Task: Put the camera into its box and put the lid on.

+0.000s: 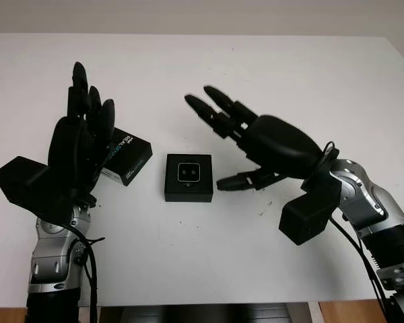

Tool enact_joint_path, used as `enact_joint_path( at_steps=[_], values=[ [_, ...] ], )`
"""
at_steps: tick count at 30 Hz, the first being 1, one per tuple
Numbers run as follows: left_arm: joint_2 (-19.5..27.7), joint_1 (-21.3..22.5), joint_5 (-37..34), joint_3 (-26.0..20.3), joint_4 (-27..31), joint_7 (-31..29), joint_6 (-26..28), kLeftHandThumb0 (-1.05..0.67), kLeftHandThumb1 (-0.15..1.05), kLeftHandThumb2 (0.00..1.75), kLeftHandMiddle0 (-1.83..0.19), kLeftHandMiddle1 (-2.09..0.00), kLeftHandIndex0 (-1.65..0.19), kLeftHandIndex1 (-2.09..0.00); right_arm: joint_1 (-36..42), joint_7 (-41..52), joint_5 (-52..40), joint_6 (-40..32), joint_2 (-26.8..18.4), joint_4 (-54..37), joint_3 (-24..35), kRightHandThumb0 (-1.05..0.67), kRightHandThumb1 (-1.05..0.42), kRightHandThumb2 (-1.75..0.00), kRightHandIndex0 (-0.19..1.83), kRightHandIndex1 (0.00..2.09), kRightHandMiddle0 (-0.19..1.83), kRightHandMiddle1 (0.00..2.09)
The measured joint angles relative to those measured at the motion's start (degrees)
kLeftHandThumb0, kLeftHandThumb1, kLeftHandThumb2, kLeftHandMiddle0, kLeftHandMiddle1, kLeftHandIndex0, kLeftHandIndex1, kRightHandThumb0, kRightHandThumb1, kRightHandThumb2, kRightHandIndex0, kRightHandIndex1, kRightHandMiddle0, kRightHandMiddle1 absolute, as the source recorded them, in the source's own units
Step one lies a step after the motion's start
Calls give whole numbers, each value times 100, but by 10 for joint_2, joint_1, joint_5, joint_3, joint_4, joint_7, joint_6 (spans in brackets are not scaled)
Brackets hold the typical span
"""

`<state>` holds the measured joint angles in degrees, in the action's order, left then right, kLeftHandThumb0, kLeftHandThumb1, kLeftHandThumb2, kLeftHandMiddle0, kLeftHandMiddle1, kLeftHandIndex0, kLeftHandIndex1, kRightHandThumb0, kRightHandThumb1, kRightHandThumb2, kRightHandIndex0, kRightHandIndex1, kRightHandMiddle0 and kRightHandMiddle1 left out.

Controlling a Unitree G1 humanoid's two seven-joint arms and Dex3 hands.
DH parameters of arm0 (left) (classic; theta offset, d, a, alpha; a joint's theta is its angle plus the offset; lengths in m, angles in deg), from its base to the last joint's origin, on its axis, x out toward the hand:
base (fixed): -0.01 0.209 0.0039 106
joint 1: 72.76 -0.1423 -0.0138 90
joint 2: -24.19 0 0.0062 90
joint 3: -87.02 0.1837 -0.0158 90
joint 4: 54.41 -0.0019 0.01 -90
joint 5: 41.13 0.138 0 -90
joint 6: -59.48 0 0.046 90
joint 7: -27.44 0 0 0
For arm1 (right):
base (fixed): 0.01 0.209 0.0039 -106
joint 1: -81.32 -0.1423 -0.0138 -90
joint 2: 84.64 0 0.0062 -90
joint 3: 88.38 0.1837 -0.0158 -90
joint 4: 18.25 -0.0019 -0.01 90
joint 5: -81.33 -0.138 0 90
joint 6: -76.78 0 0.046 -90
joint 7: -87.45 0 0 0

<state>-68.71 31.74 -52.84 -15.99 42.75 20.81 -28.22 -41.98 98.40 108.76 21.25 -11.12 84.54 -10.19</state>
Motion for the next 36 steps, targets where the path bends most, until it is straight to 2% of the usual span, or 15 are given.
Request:
enact_joint_path(
  at_steps=[7,9,10,13,14,15,17,19,23,24,26,31,36],
  values=[
    [38,34,-3,-24,-25,-19,-4,-71,105,43,19,0,19,0,-2,42,-68,-87,22,-35,21,-82,-105,-60,-19,0,-19,0],
    [62,43,4,-26,-37,-30,-3,-70,105,40,19,0,19,0,-2,56,-94,-104,31,-43,26,-81,-105,-59,-19,0,-19,0],
    [79,48,10,-27,-47,-37,-2,-67,105,33,17,-1,17,-1,-2,64,-110,-116,36,-47,30,-81,-105,-59,-19,0,-19,0],
    [136,67,69,-25,-94,-47,-33,-57,104,15,-6,-9,-2,-11,4,87,-155,-163,51,-62,42,-81,-105,-59,-19,0,-19,0],
    [160,78,89,-21,-118,-59,-53,-50,101,9,-38,-14,-27,-20,7,90,-165,-176,54,-67,46,-81,-105,-60,-19,0,-19,0],
    [187,92,108,-14,-144,-73,-74,-48,99,7,-54,-16,-40,-24,10,92,-174,-187,57,-70,51,-81,-105,-61,-19,0,-19,0],
    [234,120,143,-2,-189,-95,-114,-44,96,5,-68,-17,-51,-26,12,97,-192,-204,64,-73,59,-81,-105,-61,-19,0,-19,0],
    [280,150,183,23,-224,-127,-140,-44,92,3,-61,-12,-47,-23,12,102,-208,-215,69,-74,67,-80,-105,-62,-19,0,-19,0],
    [351,232,245,104,-296,-248,-170,-57,84,3,-18,-1,-15,-5,10,112,-230,-240,73,-74,81,-80,-105,-68,-19,1,-17,2],
    [369,254,279,133,-310,-276,-183,-66,82,3,-4,-2,-2,-3,8,113,-237,-249,74,-74,85,-79,-105,-68,-17,2,-15,3],
    [399,285,338,180,-325,-309,-209,-72,80,4,5,-3,8,-3,4,113,-247,-263,76,-73,94,-78,-105,-68,-16,3,-14,4],
    [422,305,419,241,-350,-325,-272,-74,77,5,16,-3,19,-1,3,110,-251,-276,78,-71,106,-77,-105,-66,-14,4,-13,5],
    [423,307,453,261,-370,-320,-302,-71,80,6,19,0,19,0,3,105,-244,-269,78,-64,106,-76,-105,-66,-14,5,-12,5]
  ],
)
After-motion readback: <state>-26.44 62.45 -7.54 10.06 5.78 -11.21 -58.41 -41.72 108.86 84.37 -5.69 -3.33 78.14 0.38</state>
